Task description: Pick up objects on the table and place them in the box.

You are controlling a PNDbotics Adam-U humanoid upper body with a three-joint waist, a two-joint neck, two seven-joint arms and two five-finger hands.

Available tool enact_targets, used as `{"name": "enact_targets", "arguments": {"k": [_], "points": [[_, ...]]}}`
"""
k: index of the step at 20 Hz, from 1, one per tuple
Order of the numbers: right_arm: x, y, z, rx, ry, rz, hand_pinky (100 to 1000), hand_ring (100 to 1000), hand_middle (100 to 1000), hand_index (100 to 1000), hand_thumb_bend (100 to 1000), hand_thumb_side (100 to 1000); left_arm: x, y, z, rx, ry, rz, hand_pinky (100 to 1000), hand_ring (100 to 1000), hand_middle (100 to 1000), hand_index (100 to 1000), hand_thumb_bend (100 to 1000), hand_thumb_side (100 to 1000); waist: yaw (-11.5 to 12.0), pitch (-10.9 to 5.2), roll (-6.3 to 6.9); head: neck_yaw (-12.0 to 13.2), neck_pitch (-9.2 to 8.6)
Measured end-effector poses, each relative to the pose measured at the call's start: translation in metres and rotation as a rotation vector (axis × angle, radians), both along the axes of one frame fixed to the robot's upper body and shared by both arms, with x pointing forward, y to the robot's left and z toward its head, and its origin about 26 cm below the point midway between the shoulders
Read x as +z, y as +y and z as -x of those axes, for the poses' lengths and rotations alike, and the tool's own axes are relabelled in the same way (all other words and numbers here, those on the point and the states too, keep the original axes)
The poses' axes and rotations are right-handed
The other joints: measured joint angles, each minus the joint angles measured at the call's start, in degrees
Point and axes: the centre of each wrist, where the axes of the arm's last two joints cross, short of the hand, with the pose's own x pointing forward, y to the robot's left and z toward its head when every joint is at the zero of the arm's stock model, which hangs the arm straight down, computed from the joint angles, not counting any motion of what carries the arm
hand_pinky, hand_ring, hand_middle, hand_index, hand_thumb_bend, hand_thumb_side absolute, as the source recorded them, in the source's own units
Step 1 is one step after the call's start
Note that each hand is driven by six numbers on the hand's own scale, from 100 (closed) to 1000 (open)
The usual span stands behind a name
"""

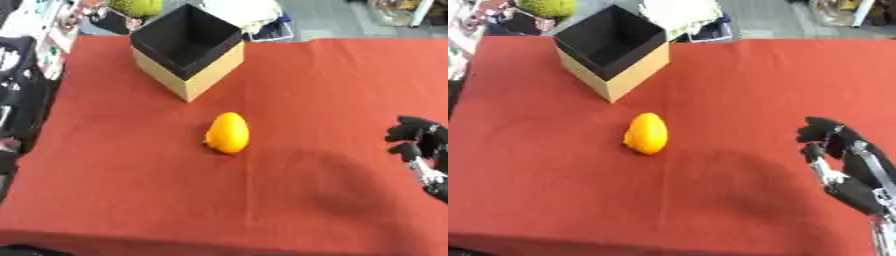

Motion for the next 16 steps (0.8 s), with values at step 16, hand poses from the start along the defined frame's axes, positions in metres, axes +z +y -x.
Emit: {"name": "enact_targets", "arguments": {"k": [16], "points": [[0.0, 0.005, -0.001, 0.04, 0.003, 0.009, 643, 732, 710, 871, 100, 470, -0.064, -0.019, -0.031, 0.247, -0.015, 0.105, 804, 826, 893, 960, 427, 434, -3.08, 0.27, 0.1, 1.33, 0.0]]}}
